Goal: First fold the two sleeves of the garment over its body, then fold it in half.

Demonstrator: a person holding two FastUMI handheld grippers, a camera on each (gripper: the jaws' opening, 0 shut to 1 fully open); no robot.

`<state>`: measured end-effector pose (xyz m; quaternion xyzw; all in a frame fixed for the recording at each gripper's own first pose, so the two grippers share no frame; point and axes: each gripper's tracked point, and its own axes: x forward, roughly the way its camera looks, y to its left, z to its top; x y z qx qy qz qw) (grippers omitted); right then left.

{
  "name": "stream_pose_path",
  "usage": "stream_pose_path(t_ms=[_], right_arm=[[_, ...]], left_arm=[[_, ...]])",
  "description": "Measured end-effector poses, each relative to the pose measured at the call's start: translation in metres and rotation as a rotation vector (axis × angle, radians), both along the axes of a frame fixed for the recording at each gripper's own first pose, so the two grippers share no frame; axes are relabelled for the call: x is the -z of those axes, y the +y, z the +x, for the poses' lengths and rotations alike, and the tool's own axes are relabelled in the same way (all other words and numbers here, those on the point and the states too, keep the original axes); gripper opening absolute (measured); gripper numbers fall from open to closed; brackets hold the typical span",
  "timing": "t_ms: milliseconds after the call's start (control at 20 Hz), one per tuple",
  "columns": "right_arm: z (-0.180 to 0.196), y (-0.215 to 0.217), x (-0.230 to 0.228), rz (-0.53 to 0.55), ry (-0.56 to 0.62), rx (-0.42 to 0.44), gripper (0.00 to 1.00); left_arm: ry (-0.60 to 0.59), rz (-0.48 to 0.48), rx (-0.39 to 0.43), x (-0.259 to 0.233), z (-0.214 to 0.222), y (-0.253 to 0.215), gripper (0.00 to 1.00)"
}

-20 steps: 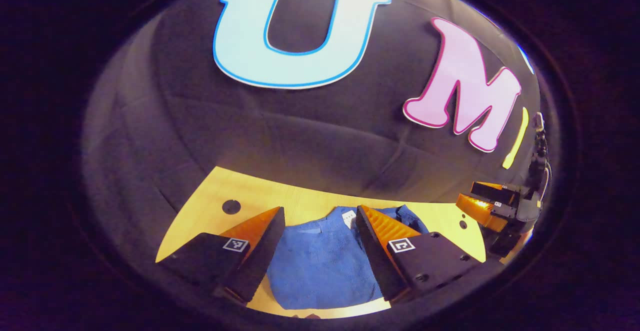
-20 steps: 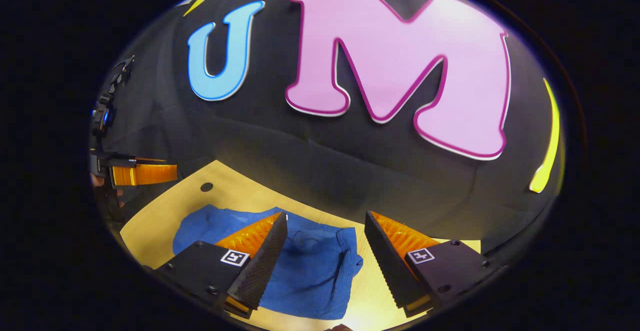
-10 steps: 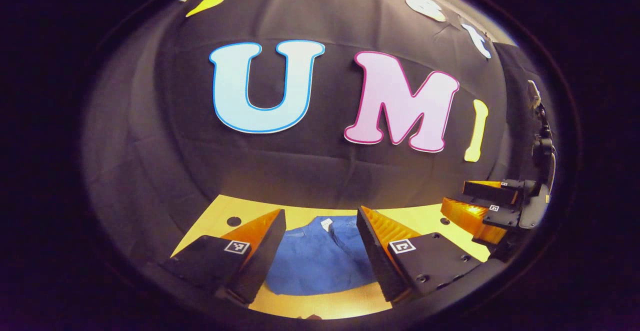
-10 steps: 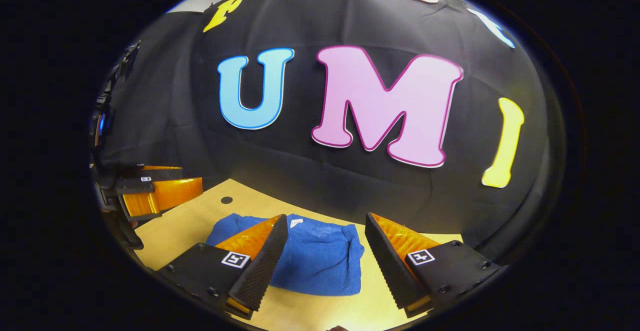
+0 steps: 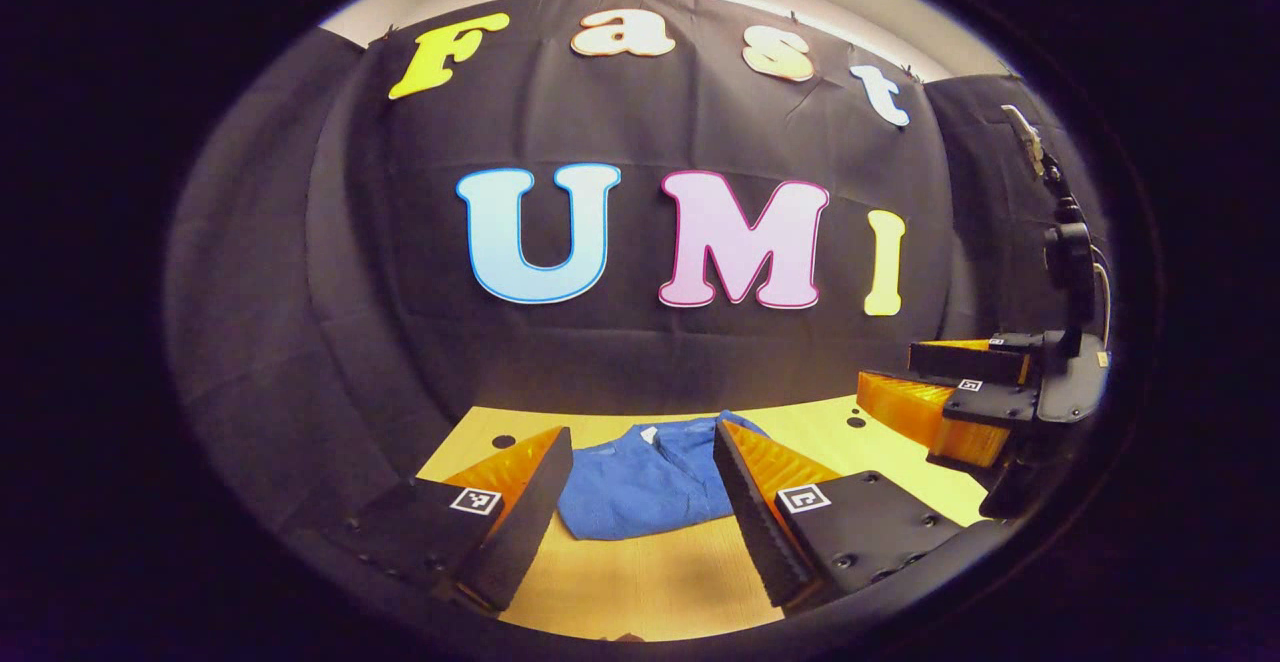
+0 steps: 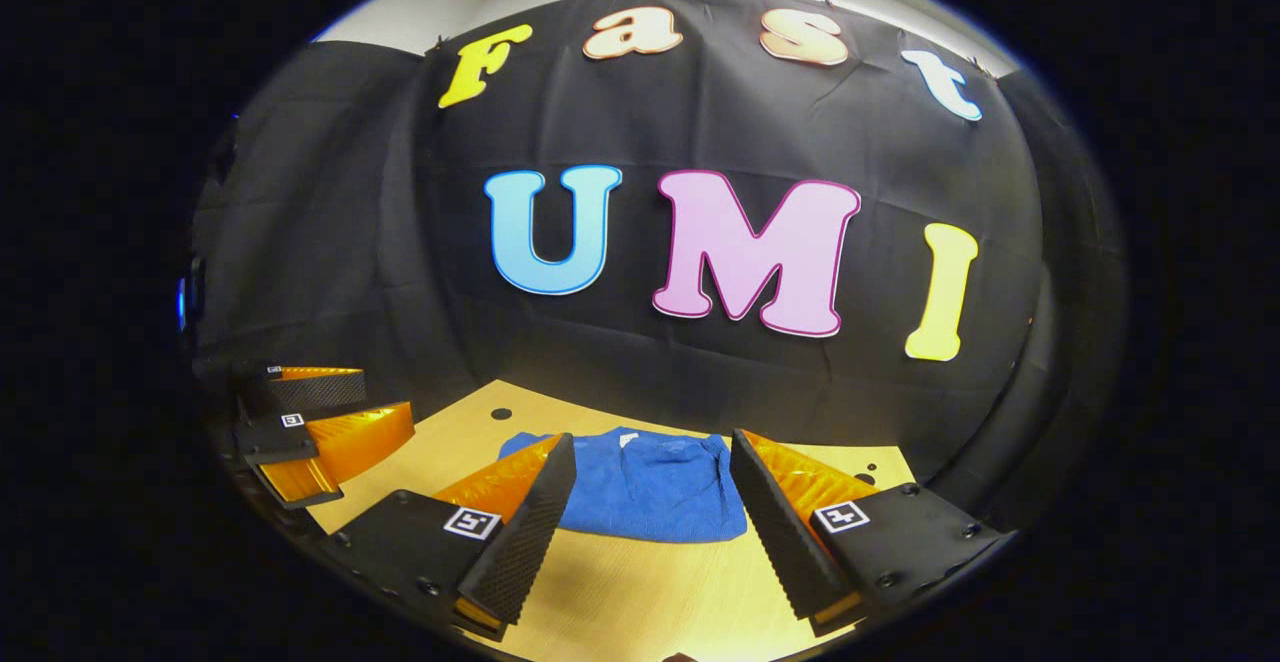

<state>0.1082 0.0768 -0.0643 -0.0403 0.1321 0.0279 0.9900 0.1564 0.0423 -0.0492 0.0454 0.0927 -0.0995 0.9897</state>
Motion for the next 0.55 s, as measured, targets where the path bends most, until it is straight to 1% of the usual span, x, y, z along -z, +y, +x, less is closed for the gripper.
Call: stream_pose_path(t_ms=[100,200,300,400,500,550], right_arm=[[-0.023,0.005,-0.012,-0.001,-0.024,0.013,0.98],[-0.045,0.013,-0.021,0.003,-0.039,0.019,0.98],[-0.065,0.023,-0.029,0.008,-0.058,0.009,0.98],[-0.089,0.03,-0.028,0.002,-0.065,0.003,0.97],[-0.109,0.038,-0.028,-0.002,-0.084,-0.017,0.98],[-0.116,0.04,-0.029,0.0,-0.099,-0.015,0.87]], left_arm=[[-0.05,0.015,-0.007,-0.014,-0.027,0.004,0.81],[-0.073,0.013,-0.036,-0.02,-0.046,0.009,0.81],[-0.078,-0.014,-0.04,-0.024,-0.065,0.008,0.81],[-0.076,-0.037,-0.029,-0.025,-0.082,0.008,0.81],[-0.088,-0.008,-0.048,-0.022,-0.094,0.019,0.8],[-0.095,0.009,-0.055,-0.021,-0.098,0.02,0.81]])
